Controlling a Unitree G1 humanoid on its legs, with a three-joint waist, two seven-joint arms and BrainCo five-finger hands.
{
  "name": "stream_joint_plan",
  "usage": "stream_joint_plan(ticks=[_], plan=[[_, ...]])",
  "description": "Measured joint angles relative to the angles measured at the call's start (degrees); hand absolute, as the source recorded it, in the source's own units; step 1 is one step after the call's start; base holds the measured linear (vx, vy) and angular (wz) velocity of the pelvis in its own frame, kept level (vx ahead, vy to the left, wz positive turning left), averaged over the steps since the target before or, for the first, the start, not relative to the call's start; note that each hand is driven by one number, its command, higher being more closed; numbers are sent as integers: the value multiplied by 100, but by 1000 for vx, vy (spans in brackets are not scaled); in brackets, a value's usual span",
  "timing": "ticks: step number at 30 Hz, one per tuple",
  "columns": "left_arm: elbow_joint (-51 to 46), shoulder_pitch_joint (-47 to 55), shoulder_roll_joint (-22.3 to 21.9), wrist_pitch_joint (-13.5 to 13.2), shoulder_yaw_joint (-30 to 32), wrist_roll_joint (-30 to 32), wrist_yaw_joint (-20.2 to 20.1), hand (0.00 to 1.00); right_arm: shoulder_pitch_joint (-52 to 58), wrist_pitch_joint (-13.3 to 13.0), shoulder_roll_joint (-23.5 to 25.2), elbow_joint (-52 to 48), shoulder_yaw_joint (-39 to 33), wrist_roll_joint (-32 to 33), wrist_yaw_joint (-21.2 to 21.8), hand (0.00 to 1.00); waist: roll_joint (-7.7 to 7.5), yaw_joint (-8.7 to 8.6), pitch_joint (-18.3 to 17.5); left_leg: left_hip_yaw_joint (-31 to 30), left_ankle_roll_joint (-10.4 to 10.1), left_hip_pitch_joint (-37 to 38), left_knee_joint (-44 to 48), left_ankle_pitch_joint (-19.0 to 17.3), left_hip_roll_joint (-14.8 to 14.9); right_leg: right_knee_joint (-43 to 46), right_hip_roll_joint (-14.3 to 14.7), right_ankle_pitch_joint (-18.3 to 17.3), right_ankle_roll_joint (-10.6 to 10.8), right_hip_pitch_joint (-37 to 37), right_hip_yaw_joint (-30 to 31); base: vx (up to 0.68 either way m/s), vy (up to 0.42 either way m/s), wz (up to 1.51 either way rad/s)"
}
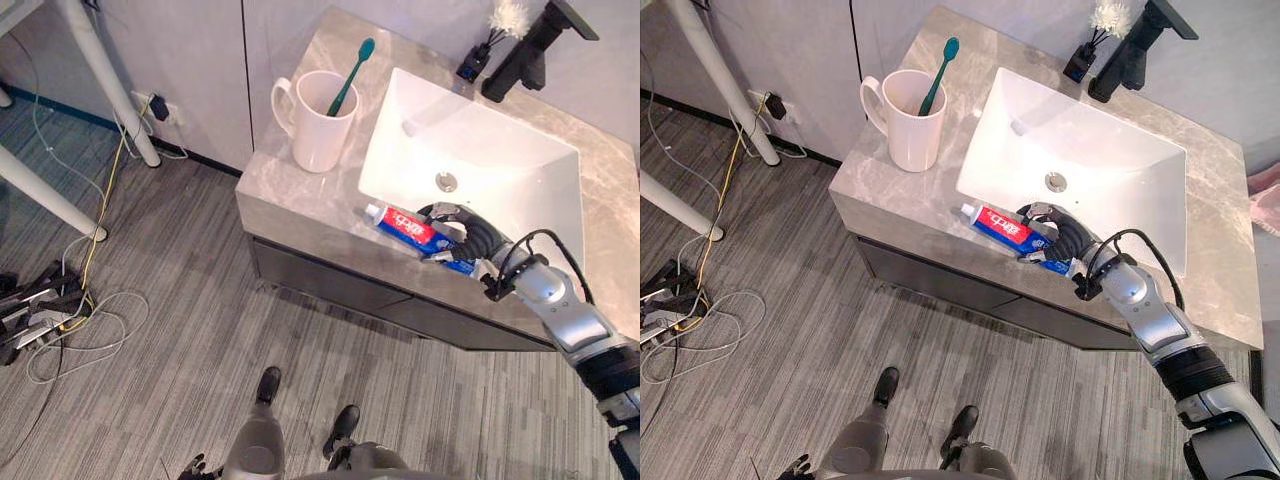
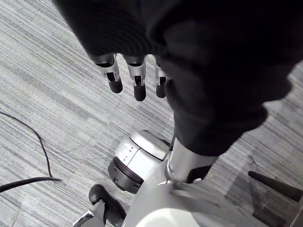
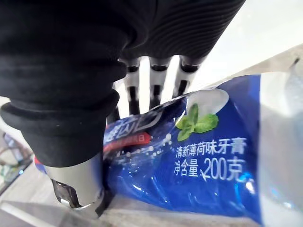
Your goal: Organize washtable
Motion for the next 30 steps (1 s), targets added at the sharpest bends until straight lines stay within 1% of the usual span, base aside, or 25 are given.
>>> stream_joint_plan(ticks=[3,6,8,10,12,14,17,18,19,21,24,25,27,29,30], plan=[[5,-1,-9,8,14,68,0,0,-9,3,64,73,-27,-59,-35,100,9,1,-17,6,0,41,-6,2,-17,-8,-17,0,1,65,-1,11,3,0],[32,1,-34,72,52,69,0,0,-15,52,67,137,-28,-179,-42,100,47,-7,-185,6,23,58,-46,52,-25,-9,-35,0,1,69,-6,13,3,1],[60,1,-92,87,69,58,-5,0,-20,110,76,137,-149,-284,-49,100,130,-25,-348,3,24,82,-46,53,-31,-7,-58,1,1,89,-9,17,4,1],[59,2,-113,84,86,50,-9,0,-25,111,95,137,-369,-286,-71,100,193,-37,-402,3,35,107,-44,60,-42,-7,-74,1,2,122,-12,0,0,0],[59,21,-142,87,109,-26,-6,0,-82,117,108,137,-740,-253,-330,100,276,-99,-469,-1,35,180,-47,65,-57,-7,-89,1,3,170,-14,-18,6,1],[62,73,-169,90,178,-138,-5,0,-229,121,109,136,-961,-174,-481,100,318,-169,-547,-3,16,181,-65,83,-65,-8,-94,1,3,168,-10,-58,11,-2],[57,91,-219,89,282,-211,2,0,-293,124,109,137,-1393,-19,-691,100,383,-194,-611,14,5,182,-70,103,-60,-14,-94,-5,12,162,1,-62,-1,-3],[55,107,-233,88,281,-232,2,0,-298,124,109,136,-1490,20,-696,100,415,-213,-645,13,-9,189,-71,104,-55,-13,-93,-13,24,162,1,-64,-4,2],[54,114,-240,88,280,-238,3,0,-308,125,109,137,-1508,28,-706,100,432,-220,-664,13,-19,190,-71,105,-53,-11,-92,-16,28,162,2,-59,-3,2],[28,128,-270,85,278,-304,4,0,-341,124,118,136,-1510,128,-727,100,485,-295,-720,11,-30,190,-74,120,-44,-11,-86,-17,31,164,2,-45,-1,1],[-209,161,-323,62,244,-399,-1,0,-388,124,273,135,-1531,136,-818,100,549,-331,-769,25,-30,190,-74,138,-33,-17,-79,-22,36,160,9,-35,1,-2],[-404,173,-319,60,125,-426,-3,0,-388,124,287,135,-1531,135,-818,100,576,-331,-784,29,-26,188,-78,144,-29,-18,-79,-19,40,158,12,0,0,0],[-1127,282,-268,59,-246,-606,-16,0,-389,124,299,129,-1544,137,-818,100,615,-320,-808,26,-5,188,-91,159,-26,-18,-80,-7,58,162,20,0,0,0],[-2666,524,-115,38,-896,-875,-151,0,-395,124,369,123,-1574,337,-818,100,661,-296,-842,11,18,160,-88,175,-29,-17,-80,0,65,172,9,14,0,2],[-3038,567,-63,39,-1021,-963,-183,0,-405,124,424,119,-1574,409,-819,100,674,-293,-852,6,21,153,-88,177,-31,-17,-81,2,69,171,3,31,0,3]])
